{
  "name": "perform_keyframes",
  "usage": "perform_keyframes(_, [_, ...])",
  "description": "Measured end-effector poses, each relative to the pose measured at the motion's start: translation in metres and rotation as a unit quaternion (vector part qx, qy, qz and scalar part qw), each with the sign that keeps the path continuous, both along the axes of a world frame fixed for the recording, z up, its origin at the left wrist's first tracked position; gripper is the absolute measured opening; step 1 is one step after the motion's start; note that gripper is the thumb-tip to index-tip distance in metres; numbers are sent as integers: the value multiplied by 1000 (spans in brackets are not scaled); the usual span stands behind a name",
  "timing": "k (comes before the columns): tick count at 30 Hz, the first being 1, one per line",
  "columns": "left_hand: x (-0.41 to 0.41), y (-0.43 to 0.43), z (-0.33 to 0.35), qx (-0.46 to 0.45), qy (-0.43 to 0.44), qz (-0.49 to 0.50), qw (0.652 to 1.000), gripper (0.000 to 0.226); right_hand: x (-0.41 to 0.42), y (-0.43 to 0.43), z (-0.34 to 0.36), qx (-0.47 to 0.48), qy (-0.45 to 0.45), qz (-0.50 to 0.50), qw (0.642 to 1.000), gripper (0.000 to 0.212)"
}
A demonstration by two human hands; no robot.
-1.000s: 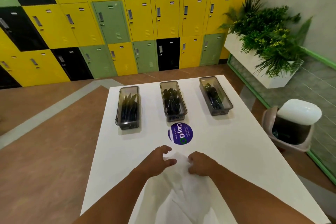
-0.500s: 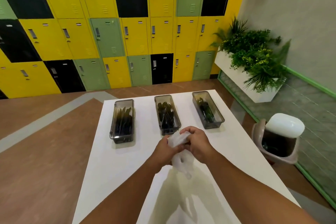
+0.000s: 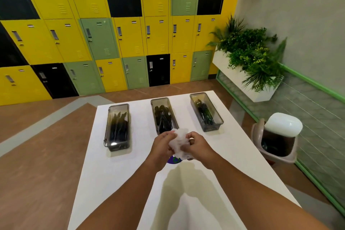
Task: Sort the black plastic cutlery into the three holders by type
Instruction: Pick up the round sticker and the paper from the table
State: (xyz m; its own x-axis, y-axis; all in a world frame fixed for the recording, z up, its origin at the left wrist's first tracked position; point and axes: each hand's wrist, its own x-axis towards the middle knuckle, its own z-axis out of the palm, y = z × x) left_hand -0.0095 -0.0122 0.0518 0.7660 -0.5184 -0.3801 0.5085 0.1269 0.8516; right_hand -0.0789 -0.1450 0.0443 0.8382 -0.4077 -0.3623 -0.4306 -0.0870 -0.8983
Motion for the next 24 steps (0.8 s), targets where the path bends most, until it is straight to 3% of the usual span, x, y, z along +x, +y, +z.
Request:
perform_keyframes(3, [5, 4, -5, 77, -98, -24, 992, 5, 5, -4, 5, -16, 5, -16, 1000, 14])
perform_keyframes(8, [10, 8, -12, 111, -198, -91, 970, 16, 14, -6, 11, 73, 29, -78, 994, 14])
perform_keyframes(12, [6, 7, -11, 141, -259, -123, 947, 22, 14, -4, 9, 119, -6, -93, 989, 18])
perform_keyframes(14, [5, 6, -10, 158, -273, -110, 943, 23, 16, -2, 5, 87, -24, -94, 991, 16])
perform_keyframes(19, [5, 1, -10, 156, -271, -73, 947, 29, 13, -2, 4, -61, -28, -139, 988, 37])
perform_keyframes(21, [7, -1, -12, 158, -275, -63, 946, 35, 11, -5, 2, -114, -20, -145, 983, 31])
perform_keyframes(24, [8, -13, -13, 193, -302, -49, 932, 36, 14, -16, 2, -118, -12, -127, 985, 22])
